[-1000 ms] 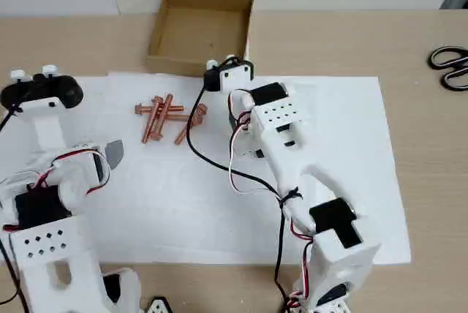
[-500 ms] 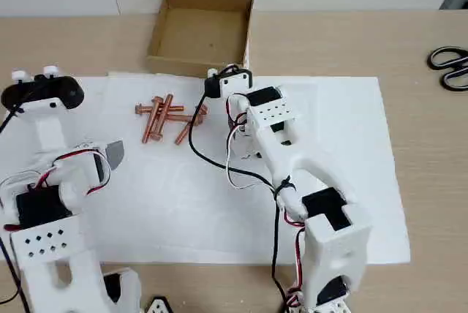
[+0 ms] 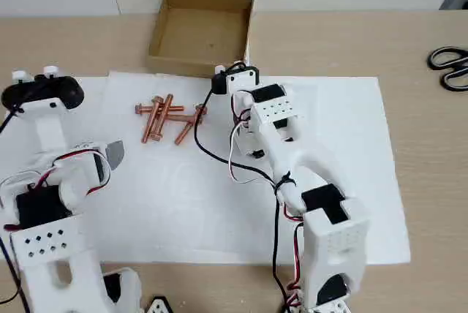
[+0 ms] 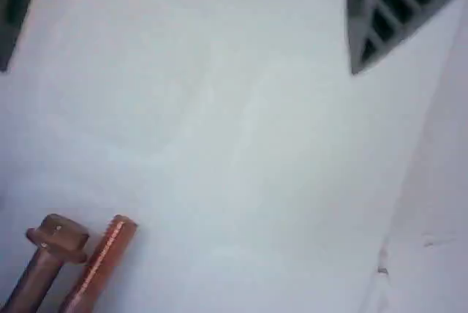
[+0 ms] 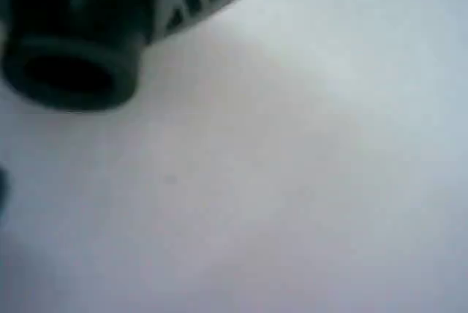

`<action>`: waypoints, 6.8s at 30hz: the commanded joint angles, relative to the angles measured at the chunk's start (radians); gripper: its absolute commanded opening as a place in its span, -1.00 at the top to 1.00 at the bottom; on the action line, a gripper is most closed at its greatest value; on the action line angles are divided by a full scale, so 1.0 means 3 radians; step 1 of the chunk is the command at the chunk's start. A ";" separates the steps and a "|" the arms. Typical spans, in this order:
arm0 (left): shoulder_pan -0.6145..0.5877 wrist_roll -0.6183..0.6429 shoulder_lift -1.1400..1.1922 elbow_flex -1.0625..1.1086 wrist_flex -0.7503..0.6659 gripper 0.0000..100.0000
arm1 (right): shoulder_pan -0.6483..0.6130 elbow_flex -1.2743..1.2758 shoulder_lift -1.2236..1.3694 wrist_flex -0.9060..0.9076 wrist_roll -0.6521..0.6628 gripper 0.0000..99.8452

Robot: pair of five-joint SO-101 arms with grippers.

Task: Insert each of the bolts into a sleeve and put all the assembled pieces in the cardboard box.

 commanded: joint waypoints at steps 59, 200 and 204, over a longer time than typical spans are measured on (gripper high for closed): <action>0.0670 -0.0041 0.4634 -0.3419 0.0015 0.69 | 0.0074 -0.0997 -0.0949 0.1312 0.0097 0.99; 0.0767 -0.0726 0.2619 -0.0708 -0.0077 0.99 | 0.0074 -0.0992 -0.0959 0.1312 0.0087 0.99; 0.0762 -0.0772 0.2450 -0.0473 -0.0020 0.99 | 0.0074 -0.0992 -0.0964 0.1312 0.0087 0.99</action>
